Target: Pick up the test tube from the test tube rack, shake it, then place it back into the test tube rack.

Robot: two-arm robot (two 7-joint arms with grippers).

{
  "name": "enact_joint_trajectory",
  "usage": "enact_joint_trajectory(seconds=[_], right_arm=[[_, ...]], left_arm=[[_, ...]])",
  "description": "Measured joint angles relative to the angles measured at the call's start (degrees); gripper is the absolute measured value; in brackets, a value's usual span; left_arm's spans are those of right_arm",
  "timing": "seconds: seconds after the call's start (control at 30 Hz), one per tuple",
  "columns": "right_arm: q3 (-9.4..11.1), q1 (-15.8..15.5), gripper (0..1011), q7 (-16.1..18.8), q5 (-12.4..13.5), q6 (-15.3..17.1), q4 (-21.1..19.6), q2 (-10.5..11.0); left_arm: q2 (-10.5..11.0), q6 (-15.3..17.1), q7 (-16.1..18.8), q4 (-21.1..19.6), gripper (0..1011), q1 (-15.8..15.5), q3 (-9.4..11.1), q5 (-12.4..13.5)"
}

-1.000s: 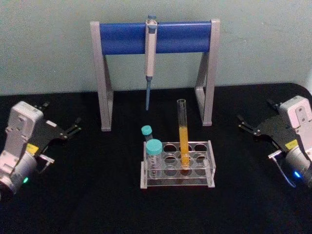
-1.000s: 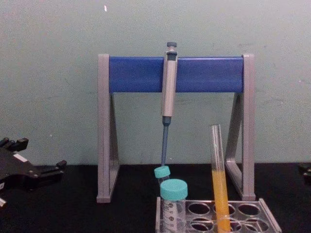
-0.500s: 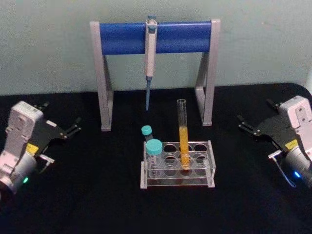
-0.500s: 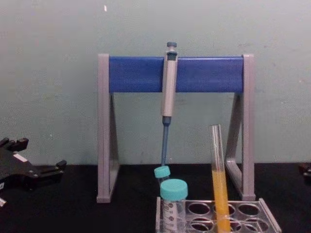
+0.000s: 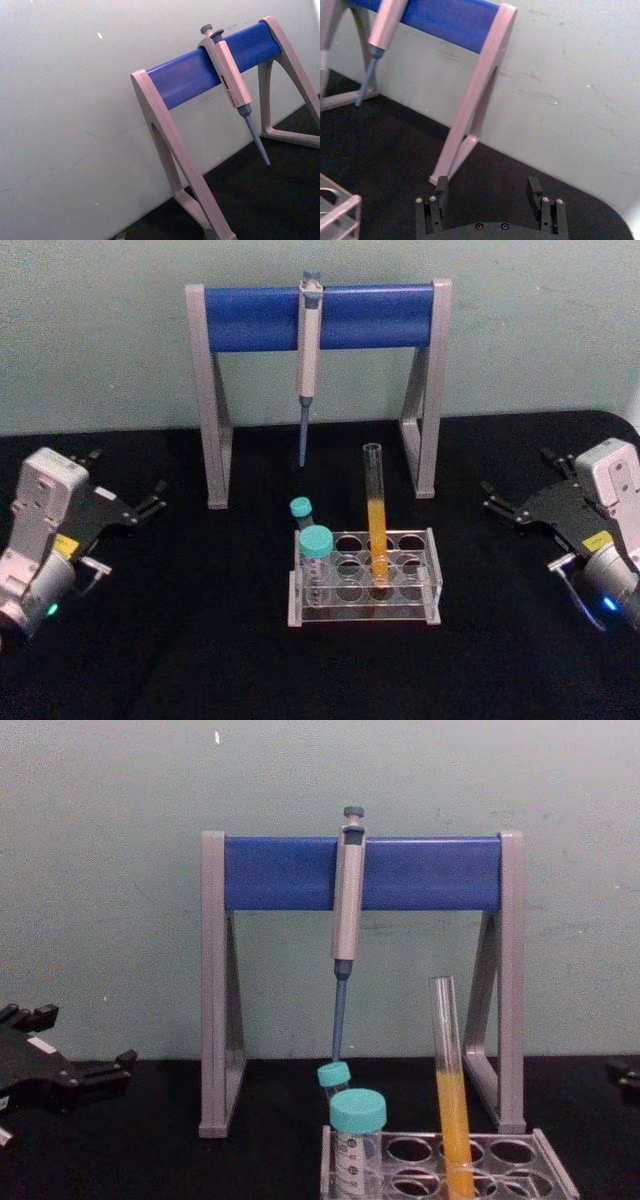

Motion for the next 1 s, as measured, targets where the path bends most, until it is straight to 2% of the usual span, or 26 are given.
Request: enact_joint_trajectory(seconds=[0.2,0.5,0.57,0.6,0.7,0.83,1.0], right_arm=[[1.29,-2.07,1000,3.04,2.72,1.43,-3.29,0.2],[3.52,-4.99,1000,9.82,10.08,5.64,-8.72,0.17],[4.0,-5.47,1000,12.05,12.12,7.53,-10.15,0.16],[4.0,-5.47,1000,12.05,12.12,7.53,-10.15,0.16],[4.28,-5.59,1000,14.63,14.04,10.26,-11.66,0.24],[4.26,-5.29,1000,17.15,15.09,12.96,-12.67,0.45],[3.49,-4.03,1000,19.4,15.31,16.18,-13.0,0.34]], left_arm=[[0.0,0.0,0.0,0.0,1002,0.0,0.0,0.0],[0.0,0.0,0.0,0.0,1001,0.0,0.0,0.0],[0.0,0.0,0.0,0.0,1001,0.0,0.0,0.0],[0.0,0.0,0.0,0.0,1001,0.0,0.0,0.0],[0.0,0.0,0.0,0.0,1001,0.0,0.0,0.0],[0.0,0.0,0.0,0.0,1001,0.0,0.0,0.0],[0.0,0.0,0.0,0.0,1001,0.0,0.0,0.0]])
